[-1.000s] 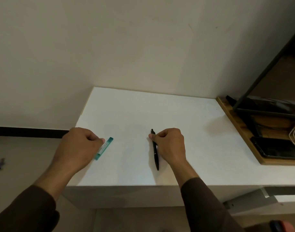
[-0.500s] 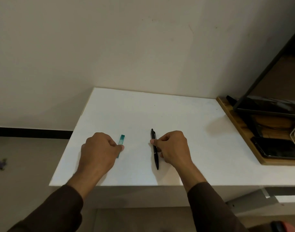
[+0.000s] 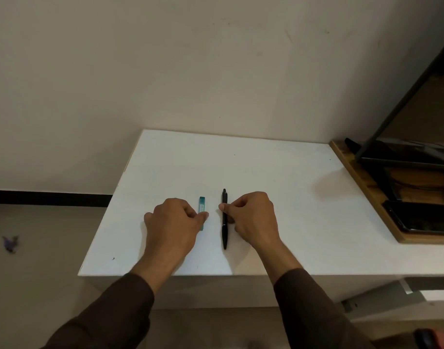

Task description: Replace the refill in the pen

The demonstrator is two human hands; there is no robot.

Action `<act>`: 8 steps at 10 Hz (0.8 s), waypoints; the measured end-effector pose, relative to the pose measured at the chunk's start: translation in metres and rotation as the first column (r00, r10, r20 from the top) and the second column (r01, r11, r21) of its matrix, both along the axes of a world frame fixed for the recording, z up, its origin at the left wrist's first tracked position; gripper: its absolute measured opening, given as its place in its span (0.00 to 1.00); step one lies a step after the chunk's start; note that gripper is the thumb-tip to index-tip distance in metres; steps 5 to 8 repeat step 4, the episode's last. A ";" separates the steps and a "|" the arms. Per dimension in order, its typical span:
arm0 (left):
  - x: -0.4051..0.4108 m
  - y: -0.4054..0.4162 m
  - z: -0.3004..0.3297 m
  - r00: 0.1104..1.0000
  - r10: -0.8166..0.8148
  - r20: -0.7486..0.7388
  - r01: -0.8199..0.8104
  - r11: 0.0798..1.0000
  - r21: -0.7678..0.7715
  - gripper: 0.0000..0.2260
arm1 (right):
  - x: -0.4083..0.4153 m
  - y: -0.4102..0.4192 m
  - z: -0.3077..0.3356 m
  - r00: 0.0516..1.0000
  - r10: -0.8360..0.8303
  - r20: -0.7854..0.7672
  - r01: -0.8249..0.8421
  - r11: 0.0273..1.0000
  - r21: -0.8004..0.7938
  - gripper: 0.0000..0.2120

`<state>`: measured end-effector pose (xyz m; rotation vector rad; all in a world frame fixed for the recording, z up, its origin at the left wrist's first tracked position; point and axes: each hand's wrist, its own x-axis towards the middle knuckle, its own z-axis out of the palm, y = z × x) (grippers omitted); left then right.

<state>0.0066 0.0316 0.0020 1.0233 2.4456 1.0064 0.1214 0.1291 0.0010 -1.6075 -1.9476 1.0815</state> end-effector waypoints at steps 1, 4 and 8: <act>-0.003 0.001 -0.004 1.000 -0.003 0.007 0.003 1.000 0.010 0.15 | 0.000 0.000 -0.001 1.000 -0.002 0.011 0.002 1.000 0.006 0.16; -0.010 -0.002 -0.006 0.998 -0.056 -0.011 0.057 0.994 0.097 0.20 | 0.006 -0.001 0.004 0.998 -0.006 -0.055 0.008 0.999 0.035 0.20; -0.010 -0.002 -0.006 0.998 -0.056 -0.011 0.057 0.994 0.097 0.20 | 0.006 -0.001 0.004 0.998 -0.006 -0.055 0.008 0.999 0.035 0.20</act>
